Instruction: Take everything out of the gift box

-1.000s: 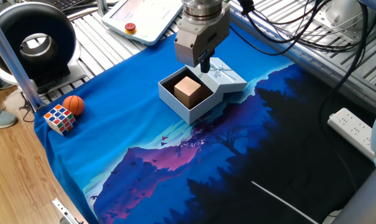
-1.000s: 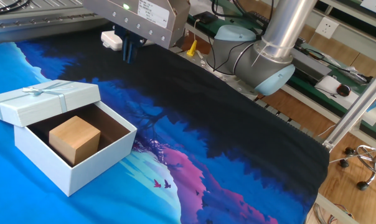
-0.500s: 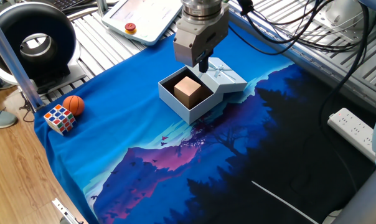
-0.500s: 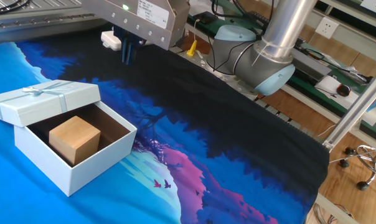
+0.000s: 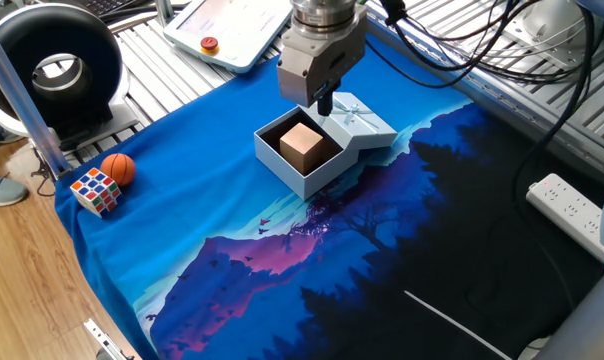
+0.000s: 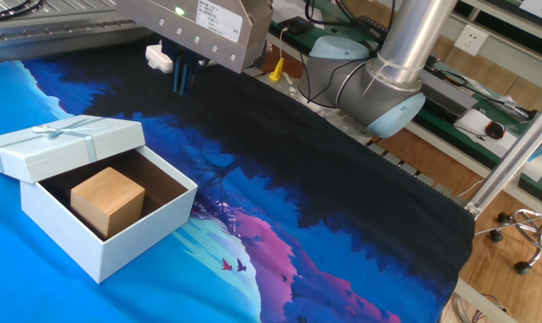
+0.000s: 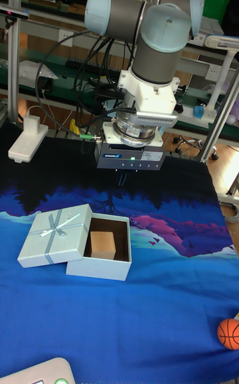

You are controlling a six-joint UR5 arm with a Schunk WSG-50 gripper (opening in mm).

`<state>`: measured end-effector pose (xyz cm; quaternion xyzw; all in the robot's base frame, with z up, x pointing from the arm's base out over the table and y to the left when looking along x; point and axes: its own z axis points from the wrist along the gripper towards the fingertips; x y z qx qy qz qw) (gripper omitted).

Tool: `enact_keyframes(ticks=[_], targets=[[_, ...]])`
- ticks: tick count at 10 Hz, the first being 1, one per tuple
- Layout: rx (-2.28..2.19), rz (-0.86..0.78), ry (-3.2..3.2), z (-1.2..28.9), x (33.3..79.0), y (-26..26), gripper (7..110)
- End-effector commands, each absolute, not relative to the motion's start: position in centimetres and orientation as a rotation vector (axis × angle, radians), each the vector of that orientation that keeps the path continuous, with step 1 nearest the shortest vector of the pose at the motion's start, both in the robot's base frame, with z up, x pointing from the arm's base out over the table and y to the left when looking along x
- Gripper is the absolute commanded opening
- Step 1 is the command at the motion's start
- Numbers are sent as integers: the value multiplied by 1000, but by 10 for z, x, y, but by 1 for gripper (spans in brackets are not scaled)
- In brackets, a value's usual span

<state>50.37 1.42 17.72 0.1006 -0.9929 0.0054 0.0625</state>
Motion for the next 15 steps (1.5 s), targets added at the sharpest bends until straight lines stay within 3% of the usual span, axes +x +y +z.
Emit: enact_keyframes(ticks=[1,8,15], targets=[[266,12,-2970,180,495,14,7],[305,-180,-2941,182,487,45,7],[324,-165,-2978,180,497,43,7]])
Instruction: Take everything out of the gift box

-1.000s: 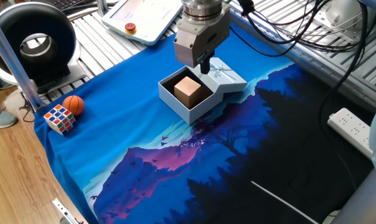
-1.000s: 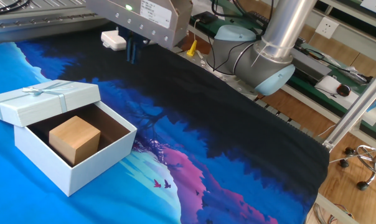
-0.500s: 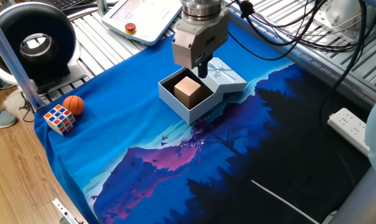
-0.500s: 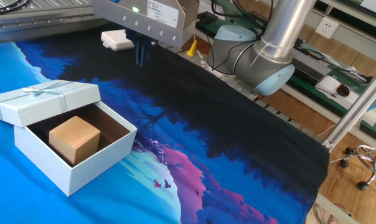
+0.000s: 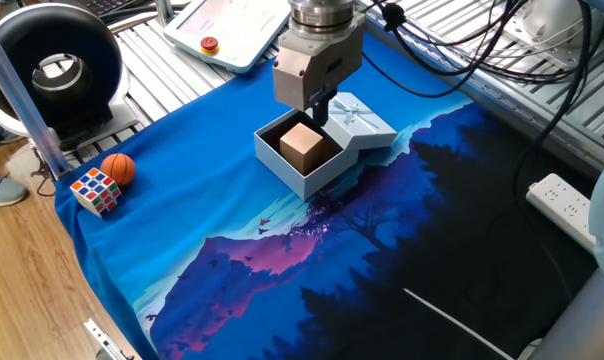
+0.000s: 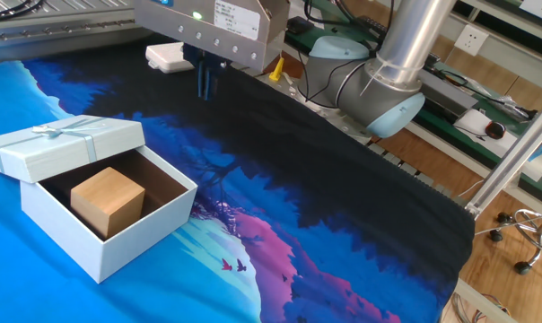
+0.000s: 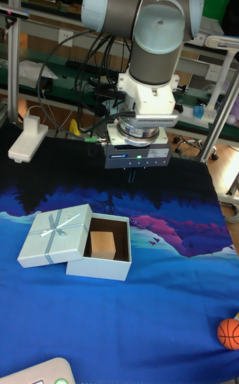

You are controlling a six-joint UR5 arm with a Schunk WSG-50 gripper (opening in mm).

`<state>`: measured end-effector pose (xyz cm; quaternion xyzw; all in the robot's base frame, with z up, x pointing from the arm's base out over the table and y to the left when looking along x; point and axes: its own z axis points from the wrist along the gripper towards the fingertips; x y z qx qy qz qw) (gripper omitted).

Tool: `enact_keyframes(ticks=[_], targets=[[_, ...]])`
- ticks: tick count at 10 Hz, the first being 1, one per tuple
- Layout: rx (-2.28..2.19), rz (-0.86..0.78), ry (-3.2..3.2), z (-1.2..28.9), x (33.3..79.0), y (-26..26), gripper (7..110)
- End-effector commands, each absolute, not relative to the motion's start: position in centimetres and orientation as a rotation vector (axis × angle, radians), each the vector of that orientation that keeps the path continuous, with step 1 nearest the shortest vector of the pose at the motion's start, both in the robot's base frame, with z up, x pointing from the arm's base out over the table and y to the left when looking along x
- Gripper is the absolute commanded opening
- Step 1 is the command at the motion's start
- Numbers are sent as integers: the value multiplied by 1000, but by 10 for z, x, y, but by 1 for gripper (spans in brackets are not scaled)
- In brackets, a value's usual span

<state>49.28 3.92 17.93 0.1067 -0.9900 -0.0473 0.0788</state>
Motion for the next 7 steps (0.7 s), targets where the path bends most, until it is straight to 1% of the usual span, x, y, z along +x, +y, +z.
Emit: enact_keyframes(ticks=[1,3,4,7], targets=[[333,-165,-2980,180,497,43,7],[371,-186,-2974,181,496,46,7],[386,-172,-2969,178,498,42,7],[468,-90,-3008,118,556,14,7]])
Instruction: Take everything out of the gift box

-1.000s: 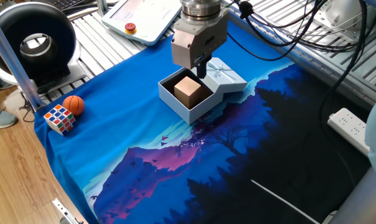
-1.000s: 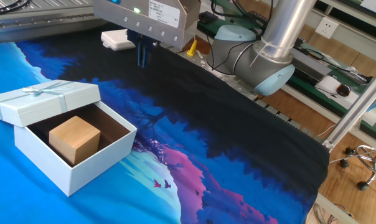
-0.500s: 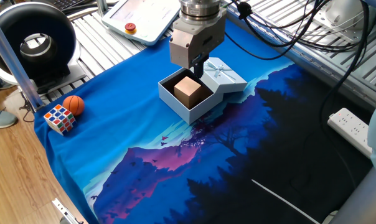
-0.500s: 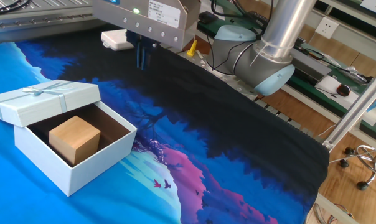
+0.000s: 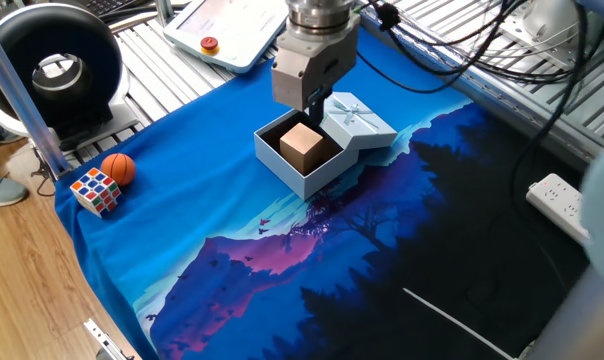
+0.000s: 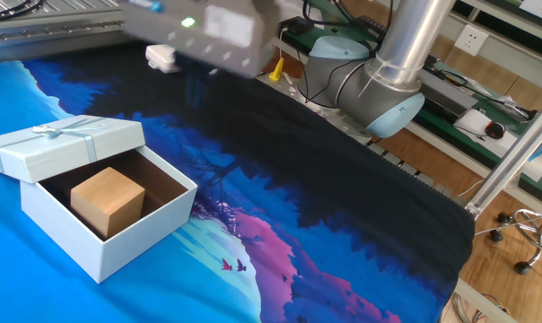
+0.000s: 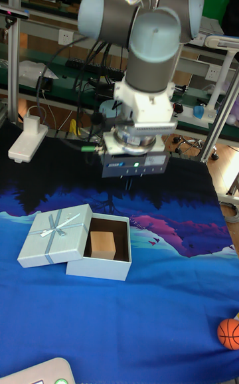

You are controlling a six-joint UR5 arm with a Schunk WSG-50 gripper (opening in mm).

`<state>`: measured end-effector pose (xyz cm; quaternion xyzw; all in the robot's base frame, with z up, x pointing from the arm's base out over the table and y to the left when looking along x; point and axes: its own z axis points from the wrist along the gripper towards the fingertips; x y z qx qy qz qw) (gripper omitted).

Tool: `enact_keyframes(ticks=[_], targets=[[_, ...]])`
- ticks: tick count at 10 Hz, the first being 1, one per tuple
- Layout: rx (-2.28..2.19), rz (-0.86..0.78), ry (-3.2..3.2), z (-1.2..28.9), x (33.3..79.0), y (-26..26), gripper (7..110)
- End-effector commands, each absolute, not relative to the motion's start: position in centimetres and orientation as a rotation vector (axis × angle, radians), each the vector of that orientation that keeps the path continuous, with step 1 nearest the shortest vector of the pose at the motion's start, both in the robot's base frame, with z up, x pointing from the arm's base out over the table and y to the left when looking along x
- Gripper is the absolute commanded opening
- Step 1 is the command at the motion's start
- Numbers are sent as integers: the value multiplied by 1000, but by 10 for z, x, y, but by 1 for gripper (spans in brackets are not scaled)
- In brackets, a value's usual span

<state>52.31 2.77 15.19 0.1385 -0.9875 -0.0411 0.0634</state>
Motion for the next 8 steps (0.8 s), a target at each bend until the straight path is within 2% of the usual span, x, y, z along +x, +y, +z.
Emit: enact_keyframes(ticks=[1,3,4,5,7,8], targets=[[483,-83,-3016,107,570,14,7],[511,-38,-3020,100,595,8,7],[554,-75,-3002,95,597,11,7],[582,-121,-2998,94,598,17,22],[627,-75,-2985,90,602,3,22],[610,-62,-2988,83,606,2,66]])
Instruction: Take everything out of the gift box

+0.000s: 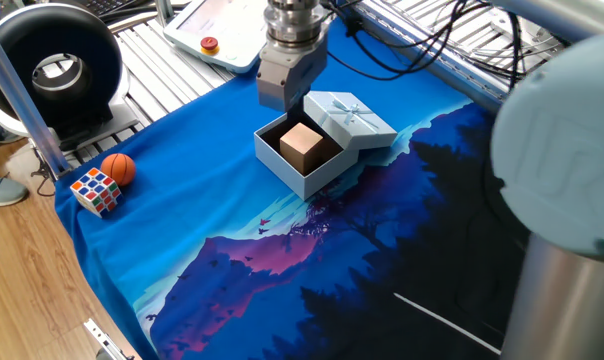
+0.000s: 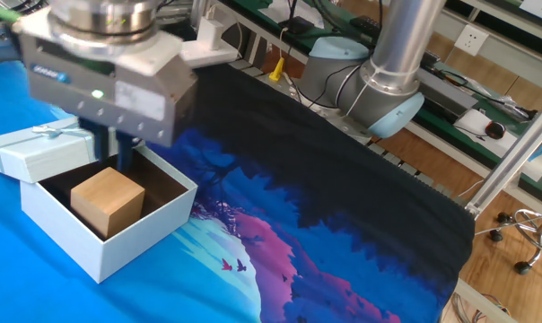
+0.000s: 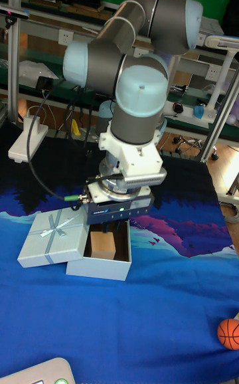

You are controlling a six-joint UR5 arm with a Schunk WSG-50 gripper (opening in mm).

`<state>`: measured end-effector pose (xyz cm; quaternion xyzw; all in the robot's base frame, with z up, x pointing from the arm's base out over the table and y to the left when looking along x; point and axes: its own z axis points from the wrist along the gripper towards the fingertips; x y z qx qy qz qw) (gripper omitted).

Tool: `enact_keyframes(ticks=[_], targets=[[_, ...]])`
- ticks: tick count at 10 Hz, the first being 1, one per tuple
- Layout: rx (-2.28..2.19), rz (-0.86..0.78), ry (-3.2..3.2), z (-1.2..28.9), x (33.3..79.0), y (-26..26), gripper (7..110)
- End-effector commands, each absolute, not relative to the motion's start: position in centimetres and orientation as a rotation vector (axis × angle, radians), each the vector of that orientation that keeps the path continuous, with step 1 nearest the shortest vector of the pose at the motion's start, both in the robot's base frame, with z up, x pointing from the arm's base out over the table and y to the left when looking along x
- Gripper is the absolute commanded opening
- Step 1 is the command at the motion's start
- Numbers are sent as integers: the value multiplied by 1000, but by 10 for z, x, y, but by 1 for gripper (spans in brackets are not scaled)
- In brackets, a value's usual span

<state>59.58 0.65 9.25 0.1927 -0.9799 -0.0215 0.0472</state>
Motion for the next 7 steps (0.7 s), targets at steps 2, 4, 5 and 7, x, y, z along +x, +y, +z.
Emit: enact_keyframes(ticks=[2,4,5,7], targets=[[608,-74,-2964,75,604,5,66],[594,-71,-2967,70,604,7,88],[571,-70,-2970,66,605,10,88],[538,-59,-2973,57,607,11,88]])
